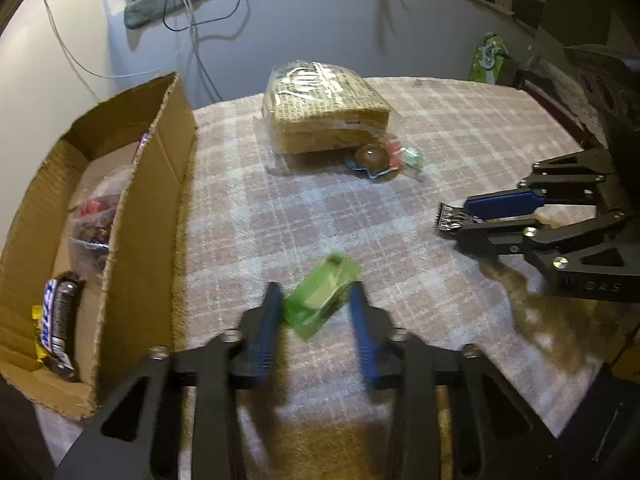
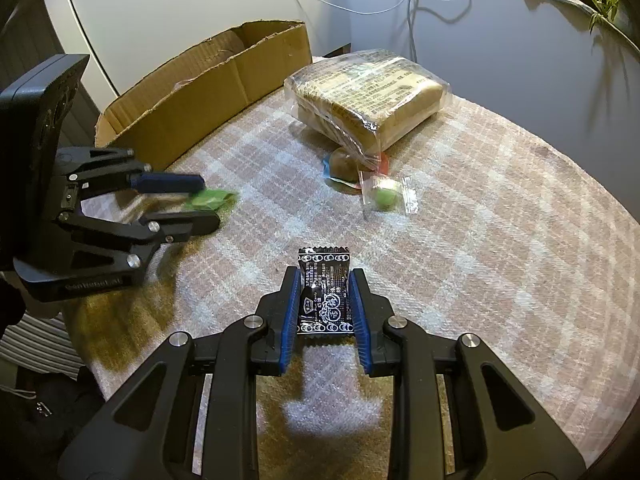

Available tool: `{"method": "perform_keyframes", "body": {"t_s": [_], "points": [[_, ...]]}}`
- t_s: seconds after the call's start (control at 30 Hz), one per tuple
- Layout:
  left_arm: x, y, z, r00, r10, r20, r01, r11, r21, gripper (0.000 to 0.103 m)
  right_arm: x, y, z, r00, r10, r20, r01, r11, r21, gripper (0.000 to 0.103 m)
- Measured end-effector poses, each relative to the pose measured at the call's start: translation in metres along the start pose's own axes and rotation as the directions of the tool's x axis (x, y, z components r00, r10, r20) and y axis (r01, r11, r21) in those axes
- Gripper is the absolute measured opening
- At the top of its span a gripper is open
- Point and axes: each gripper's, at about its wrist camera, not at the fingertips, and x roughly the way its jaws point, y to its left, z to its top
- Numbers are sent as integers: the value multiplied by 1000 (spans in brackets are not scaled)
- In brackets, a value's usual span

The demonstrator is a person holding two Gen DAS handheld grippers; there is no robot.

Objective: Organize snacks
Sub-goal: 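Close the left tool on the green candy packet, then carry the green and black packets over the box and open both tools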

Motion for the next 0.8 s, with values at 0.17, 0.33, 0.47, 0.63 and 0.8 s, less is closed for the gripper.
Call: {"method": "perform_keyframes", "body": {"t_s": [0.17,0.33,0.47,0.63,0.8], "points": [[-1,-9,0,1000,10,7,-11,1000,24,9,0,0,0,1000,0,2,0,1000,1,26],[0,-5,2,1000,9,17,-9,1000,-4,4,-1,0,0,1000,-3,2,3,1000,-2,26],[-1,-2,0,1000,5,30,-4,999,-34,4,-3,-2,1,1000,-1,10,1,1000,5,25],[-6,2,0,999,-4,51,7,998,-63,4,-9,-3,1,1000,4,28,-4,1000,9,25],[-16,6,0,997,-8,82,15,996,-84,4,-18,-2,5,999,2,46,-2,1000,7,25]]}}
